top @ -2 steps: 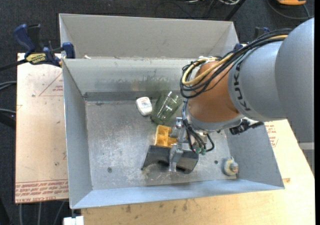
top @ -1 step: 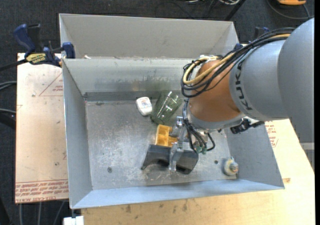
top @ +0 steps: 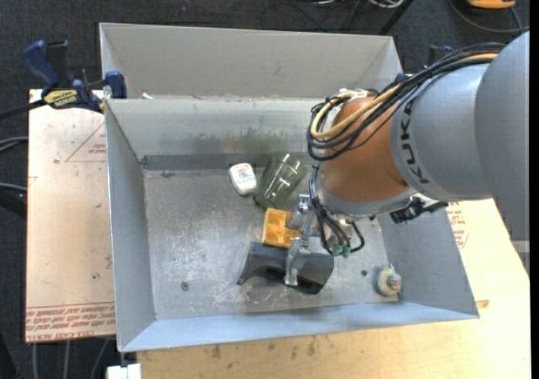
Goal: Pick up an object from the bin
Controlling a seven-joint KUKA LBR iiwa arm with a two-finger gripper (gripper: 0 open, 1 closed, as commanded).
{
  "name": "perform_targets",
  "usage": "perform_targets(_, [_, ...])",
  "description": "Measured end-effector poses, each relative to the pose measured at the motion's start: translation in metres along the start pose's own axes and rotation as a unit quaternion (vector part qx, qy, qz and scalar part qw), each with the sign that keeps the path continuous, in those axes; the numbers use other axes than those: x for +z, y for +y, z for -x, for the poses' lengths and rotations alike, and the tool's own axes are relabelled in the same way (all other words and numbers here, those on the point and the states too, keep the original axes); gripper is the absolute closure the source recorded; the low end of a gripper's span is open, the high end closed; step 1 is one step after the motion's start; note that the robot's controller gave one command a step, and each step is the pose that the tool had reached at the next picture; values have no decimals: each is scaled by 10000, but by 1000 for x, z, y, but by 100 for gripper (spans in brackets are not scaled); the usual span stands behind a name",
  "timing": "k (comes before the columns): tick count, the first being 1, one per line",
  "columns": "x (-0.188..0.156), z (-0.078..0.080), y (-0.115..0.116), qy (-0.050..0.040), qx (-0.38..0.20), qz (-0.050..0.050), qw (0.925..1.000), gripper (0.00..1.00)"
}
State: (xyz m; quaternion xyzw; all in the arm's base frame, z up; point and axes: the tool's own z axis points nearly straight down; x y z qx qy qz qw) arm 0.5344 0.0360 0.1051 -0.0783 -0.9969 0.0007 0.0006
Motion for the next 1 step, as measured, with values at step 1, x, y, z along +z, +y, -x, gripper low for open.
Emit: perform_targets(1, [-12,-1,0,12,-1,4,10000,100])
